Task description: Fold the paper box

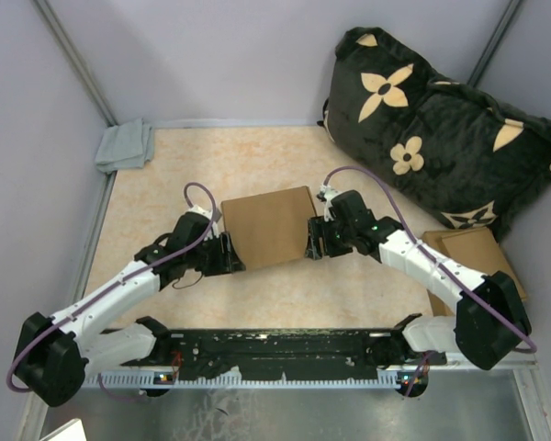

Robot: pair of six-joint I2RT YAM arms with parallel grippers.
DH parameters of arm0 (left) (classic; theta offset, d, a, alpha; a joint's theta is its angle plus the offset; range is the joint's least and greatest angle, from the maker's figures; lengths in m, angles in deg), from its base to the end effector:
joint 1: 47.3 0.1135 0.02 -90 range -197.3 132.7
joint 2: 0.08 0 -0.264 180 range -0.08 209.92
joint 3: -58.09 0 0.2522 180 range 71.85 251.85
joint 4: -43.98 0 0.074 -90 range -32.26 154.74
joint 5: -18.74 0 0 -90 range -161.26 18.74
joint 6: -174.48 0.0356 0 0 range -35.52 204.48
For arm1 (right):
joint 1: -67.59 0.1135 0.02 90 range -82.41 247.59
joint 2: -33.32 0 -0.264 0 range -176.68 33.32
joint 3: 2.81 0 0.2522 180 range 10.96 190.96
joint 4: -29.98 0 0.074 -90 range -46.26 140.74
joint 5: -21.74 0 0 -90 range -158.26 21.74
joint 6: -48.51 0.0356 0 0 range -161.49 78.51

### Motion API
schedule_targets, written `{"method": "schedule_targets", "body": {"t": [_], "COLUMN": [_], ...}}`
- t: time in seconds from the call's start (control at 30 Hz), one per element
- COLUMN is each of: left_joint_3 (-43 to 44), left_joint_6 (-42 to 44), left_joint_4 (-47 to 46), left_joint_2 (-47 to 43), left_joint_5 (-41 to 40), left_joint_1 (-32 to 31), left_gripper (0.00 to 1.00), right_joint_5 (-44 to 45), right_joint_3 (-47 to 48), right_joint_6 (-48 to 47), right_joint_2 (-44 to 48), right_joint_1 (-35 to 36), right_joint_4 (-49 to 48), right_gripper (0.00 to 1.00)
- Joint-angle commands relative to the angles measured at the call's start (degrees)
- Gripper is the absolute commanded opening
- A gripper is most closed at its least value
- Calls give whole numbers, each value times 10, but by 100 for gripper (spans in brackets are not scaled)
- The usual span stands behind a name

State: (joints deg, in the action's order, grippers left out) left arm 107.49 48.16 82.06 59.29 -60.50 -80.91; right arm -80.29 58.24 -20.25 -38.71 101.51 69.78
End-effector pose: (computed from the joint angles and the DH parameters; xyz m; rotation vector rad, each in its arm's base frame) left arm 0.1685 -0.1200 0.2160 0.0316 2.5432 -0.7546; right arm 0.2074 0.1484 0.2323 -0.3768 2.5243 0.6589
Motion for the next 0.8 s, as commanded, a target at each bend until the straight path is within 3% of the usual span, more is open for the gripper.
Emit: {"method": "schedule_targets", "body": {"t": [0.0, 0.4, 0.77], "left_joint_3": [-10, -12, -13], "left_joint_6": [-13, -12, -25], "left_joint_4": [-39, -49, -73], "left_joint_2": [7, 13, 17], "left_joint_5": [30, 32, 74], "left_joint_1": [0, 4, 6], "left_gripper": [55, 54, 52], "right_joint_5": [-7, 39, 16], "right_joint_3": [35, 21, 27], "right_joint_6": [4, -24, -17], "right_joint_2": [15, -5, 2], "right_joint_1": [5, 5, 5], "right_joint_4": [-2, 5, 6], "right_gripper": [63, 62, 64]}}
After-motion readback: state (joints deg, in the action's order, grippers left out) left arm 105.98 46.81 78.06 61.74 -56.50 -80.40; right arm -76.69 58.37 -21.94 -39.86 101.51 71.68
